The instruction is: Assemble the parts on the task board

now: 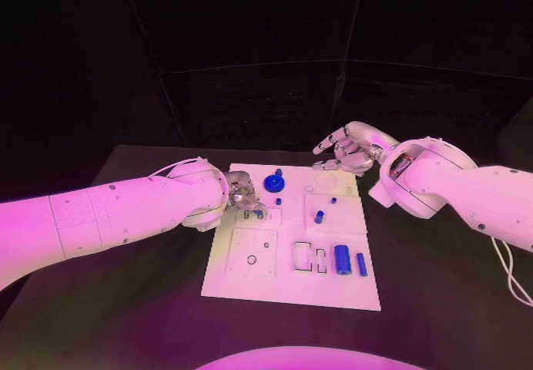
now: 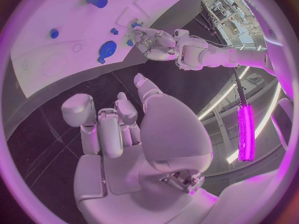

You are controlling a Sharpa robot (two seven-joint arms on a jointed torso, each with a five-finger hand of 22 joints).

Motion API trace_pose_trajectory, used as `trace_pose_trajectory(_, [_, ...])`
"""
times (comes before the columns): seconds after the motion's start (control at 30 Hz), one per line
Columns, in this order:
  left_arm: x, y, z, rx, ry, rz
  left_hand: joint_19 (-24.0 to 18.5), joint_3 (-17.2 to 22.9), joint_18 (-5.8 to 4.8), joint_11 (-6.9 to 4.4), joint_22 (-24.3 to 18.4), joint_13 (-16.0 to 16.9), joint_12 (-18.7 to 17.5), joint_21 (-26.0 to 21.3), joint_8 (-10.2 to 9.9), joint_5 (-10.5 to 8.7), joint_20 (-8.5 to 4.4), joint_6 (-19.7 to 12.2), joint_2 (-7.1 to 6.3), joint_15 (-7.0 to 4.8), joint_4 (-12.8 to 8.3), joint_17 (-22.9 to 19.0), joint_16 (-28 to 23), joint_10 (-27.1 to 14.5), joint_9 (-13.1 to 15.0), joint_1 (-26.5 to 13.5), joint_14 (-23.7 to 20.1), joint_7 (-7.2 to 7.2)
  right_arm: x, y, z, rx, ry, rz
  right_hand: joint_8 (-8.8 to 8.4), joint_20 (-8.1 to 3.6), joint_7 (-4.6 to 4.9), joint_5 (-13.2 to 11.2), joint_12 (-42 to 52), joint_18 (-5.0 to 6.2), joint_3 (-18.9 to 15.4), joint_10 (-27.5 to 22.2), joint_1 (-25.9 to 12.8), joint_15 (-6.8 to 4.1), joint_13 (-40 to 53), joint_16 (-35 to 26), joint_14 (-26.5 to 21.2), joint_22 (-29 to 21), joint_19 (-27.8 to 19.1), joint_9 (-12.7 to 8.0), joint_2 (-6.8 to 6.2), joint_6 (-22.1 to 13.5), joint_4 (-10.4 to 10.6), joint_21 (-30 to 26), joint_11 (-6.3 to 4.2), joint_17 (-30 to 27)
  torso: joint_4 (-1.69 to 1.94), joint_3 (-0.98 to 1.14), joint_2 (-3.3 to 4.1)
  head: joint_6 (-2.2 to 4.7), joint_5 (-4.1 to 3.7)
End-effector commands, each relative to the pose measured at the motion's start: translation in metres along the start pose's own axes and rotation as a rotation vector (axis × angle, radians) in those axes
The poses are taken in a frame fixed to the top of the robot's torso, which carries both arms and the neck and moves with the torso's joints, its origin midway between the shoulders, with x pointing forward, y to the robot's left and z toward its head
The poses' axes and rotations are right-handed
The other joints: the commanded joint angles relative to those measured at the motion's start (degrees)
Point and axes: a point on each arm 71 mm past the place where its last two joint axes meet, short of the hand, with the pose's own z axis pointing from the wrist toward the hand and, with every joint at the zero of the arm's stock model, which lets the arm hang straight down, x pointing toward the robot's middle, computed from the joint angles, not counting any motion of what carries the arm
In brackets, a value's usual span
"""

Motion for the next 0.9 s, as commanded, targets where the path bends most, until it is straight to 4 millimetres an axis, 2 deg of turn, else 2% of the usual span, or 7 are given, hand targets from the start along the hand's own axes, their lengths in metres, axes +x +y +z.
trace_pose_trajectory(0.03, [0.0012,-0.0008,-0.0001,-0.001,0.012,0.027,0.1,8.8,-0.51,-0.33,0.2,0.2,-0.1,-0.2,0.2,0.33,-0.18,-0.2,0.21,-0.27,-8.5,15.1,0.2,0.2,0.1,0.3,6.2,-0.18,0.0004,0.0015,0.0005,0.0,0.015,0.0,0.26,0.0,0.02,-0.3,0.1,0.79,-0.2,0.0,-0.5,-0.34,-0.1,-0.4,3.0,-0.1,-0.3,-0.1,0.02,0.1,0.1,-0.4,0.01,0.6,0.07,-0.04,-0.04,-0.09,0.16])
trace_pose_trajectory(0.47, [0.0036,-0.001,0.0011,-0.004,0.041,0.044,0.1,8.9,-0.52,-0.33,0.2,0.2,0.0,-0.1,0.3,0.34,-0.18,-0.2,0.08,-0.26,-8.7,15.1,0.2,0.3,0.1,0.4,6.2,-0.18,0.0021,0.002,0.001,0.002,0.031,-0.001,0.25,0.0,0.02,-0.3,0.0,0.86,-0.2,-0.1,-0.5,-0.34,-0.3,-0.5,3.0,-0.5,-0.4,-0.1,0.0,0.1,0.1,-0.6,0.01,0.4,0.0,0.05,-0.05,-0.32,0.43])
trace_pose_trajectory(0.9, [0.0056,-0.0017,0.0017,-0.002,0.052,0.049,0.1,9.0,-0.55,-0.33,0.3,0.2,0.0,-0.1,0.3,0.34,-0.18,-0.2,0.05,-0.26,-8.7,15.1,0.2,0.3,0.1,0.3,6.2,-0.18,0.0029,0.0022,0.0011,0.003,0.04,-0.002,0.25,0.01,0.02,-0.3,0.0,0.87,-0.2,-0.1,-0.4,-0.34,-0.3,-0.5,3.0,-0.6,-0.5,-0.1,0.0,0.0,0.1,-0.6,0.01,0.5,0.08,0.02,-0.08,-0.24,0.44])
